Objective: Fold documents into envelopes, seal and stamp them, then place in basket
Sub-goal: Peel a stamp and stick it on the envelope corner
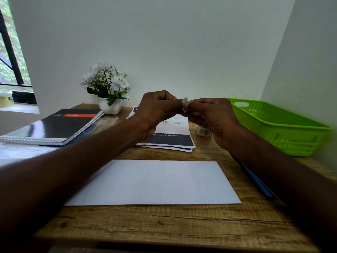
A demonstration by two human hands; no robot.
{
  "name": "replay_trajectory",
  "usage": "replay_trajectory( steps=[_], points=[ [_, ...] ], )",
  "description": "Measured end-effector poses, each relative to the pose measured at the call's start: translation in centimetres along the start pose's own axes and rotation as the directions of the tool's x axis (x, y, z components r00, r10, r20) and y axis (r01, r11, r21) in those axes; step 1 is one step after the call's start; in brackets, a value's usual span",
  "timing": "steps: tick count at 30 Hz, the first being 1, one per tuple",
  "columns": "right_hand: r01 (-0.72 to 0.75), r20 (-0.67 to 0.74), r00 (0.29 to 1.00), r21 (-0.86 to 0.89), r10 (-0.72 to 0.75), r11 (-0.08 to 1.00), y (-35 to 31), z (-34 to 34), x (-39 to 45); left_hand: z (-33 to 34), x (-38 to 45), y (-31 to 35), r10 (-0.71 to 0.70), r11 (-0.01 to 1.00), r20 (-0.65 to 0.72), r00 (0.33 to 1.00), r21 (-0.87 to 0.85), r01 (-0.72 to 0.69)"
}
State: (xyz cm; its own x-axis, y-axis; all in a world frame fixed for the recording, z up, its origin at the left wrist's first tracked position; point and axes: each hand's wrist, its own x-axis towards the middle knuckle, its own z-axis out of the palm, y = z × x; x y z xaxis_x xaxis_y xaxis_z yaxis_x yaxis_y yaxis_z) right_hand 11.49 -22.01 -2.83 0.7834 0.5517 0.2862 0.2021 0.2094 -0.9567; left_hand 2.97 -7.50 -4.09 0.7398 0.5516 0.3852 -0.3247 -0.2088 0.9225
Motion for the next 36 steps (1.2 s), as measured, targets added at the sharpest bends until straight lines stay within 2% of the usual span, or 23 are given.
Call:
replay_trajectory(
  steps=[7,10,13,18,26,30,36],
  points=[
    [-0.021,0.044,0.999,-0.017,0.022,1.000,0.1,-0.2,0.2,-0.2,0.2,-0.1,-0.001,1.000,0.004,1.000,0.014,0.001],
    [-0.036,0.066,0.997,-0.038,0.039,0.999,0.1,-0.4,0.3,-0.5,0.4,0.0,-0.080,0.996,0.098,0.992,-0.041,0.084],
    [-0.058,0.081,0.995,-0.092,0.065,0.994,0.1,-0.5,0.3,-0.6,0.3,-0.1,-0.092,0.996,0.170,0.981,0.015,0.091],
    [-0.063,0.094,0.992,-0.175,0.081,0.983,0.0,-0.7,0.3,-0.9,0.3,0.1,-0.076,0.997,0.157,0.985,0.007,0.076],
    [-0.020,0.001,1.000,-0.163,0.021,0.986,-0.5,-0.4,0.0,0.1,0.1,0.3,-0.026,0.997,0.090,0.996,-0.068,0.032],
    [-0.051,-0.022,0.999,-0.164,0.048,0.985,-0.5,-0.2,-0.2,0.0,-0.1,0.5,-0.008,0.999,0.075,0.997,-0.045,0.011],
    [-0.074,0.012,0.997,-0.196,0.078,0.978,-0.5,-0.5,-0.4,-0.2,-0.2,0.6,-0.024,0.999,0.104,0.994,-0.033,0.027]
  ],
)
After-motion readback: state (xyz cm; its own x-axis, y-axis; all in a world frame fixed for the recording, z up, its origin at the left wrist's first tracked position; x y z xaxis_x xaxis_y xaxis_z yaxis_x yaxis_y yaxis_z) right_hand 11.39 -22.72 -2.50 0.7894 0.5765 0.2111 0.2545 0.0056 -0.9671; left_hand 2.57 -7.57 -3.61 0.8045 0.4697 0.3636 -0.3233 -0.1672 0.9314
